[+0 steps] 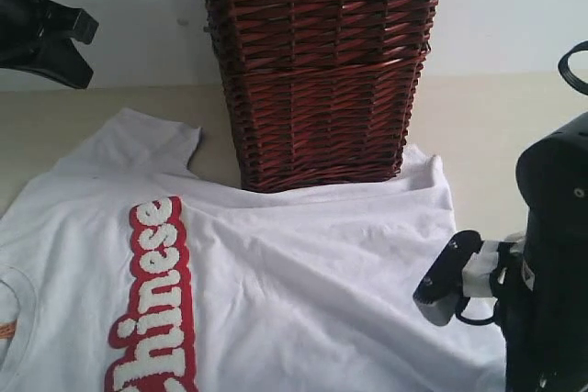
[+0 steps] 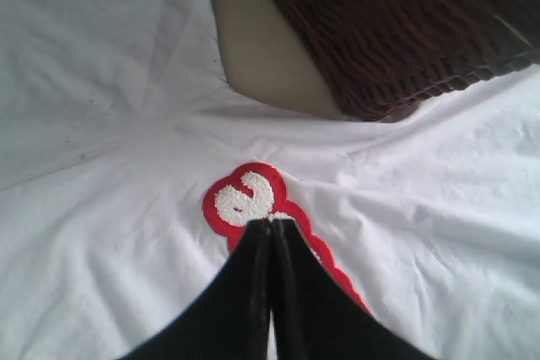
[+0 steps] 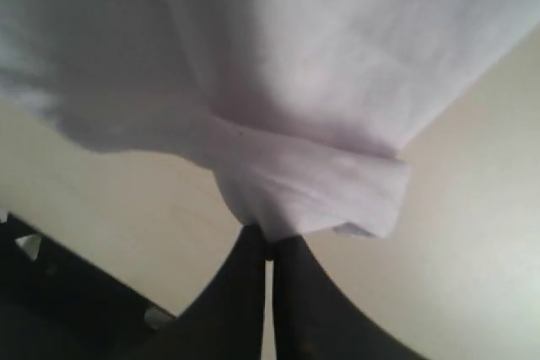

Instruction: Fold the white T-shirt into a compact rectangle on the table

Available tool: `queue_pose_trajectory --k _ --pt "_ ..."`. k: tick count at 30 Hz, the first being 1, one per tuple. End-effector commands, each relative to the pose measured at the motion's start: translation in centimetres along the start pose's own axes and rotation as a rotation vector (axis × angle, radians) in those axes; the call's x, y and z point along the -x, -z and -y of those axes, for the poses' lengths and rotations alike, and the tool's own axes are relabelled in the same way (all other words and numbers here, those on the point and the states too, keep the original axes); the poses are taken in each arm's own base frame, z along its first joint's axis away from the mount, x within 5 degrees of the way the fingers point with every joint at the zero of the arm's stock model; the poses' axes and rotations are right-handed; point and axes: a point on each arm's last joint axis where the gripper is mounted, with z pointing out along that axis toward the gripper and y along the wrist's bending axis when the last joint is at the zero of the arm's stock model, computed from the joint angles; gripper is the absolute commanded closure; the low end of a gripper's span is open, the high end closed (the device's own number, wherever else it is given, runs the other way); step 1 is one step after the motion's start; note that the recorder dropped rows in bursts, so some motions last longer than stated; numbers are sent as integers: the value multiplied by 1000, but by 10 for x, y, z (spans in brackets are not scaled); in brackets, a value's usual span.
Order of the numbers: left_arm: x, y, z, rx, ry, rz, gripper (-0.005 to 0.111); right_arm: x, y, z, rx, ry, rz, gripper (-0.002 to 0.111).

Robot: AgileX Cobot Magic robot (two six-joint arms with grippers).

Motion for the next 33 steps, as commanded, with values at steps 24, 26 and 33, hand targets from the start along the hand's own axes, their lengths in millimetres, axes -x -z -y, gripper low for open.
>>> queue_pose_trajectory --k 24,26,33 --pt "-5 -4 0 0 -27 12 107 15 4 11 -182 210 124 53" --pt "-5 -4 0 0 -27 12 107 14 3 9 -158 227 110 53" --pt "-5 -4 0 -3 -25 14 107 12 2 2 -77 277 100 57"
